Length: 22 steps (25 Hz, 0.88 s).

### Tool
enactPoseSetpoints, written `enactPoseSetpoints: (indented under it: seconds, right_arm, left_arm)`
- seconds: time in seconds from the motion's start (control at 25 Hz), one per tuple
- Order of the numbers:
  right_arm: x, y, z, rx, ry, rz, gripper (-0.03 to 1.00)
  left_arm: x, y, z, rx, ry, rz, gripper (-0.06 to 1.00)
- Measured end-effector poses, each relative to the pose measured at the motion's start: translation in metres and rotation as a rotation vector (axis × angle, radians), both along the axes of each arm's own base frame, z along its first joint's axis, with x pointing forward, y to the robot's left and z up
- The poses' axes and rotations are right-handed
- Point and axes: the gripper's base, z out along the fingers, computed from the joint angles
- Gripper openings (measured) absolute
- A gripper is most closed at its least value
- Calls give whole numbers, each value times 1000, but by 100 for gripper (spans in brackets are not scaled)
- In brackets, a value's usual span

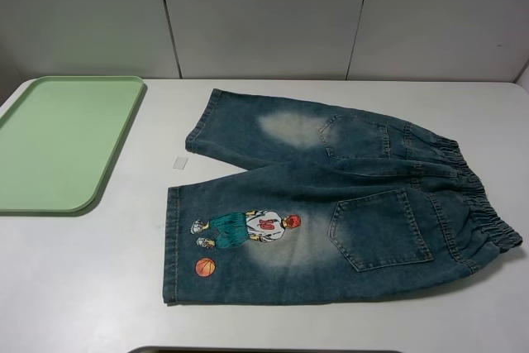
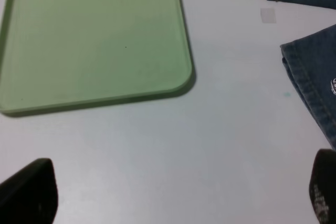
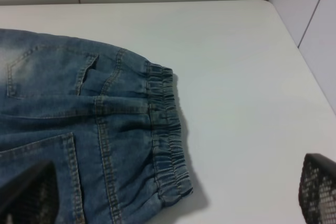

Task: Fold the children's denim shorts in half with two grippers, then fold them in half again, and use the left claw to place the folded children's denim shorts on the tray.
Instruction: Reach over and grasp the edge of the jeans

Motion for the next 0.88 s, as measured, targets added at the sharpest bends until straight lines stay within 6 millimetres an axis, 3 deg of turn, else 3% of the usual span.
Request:
enactPoseSetpoints:
  seconds: [0.6,0.88]
  right_arm:
    - [0,-1,0,-6,0,-3,69]
    - [0,4,0,146,-4,7,69]
  left_arm:
    - [0,0,0,0,0,-10,95]
    - [0,0,0,0,0,-54,95]
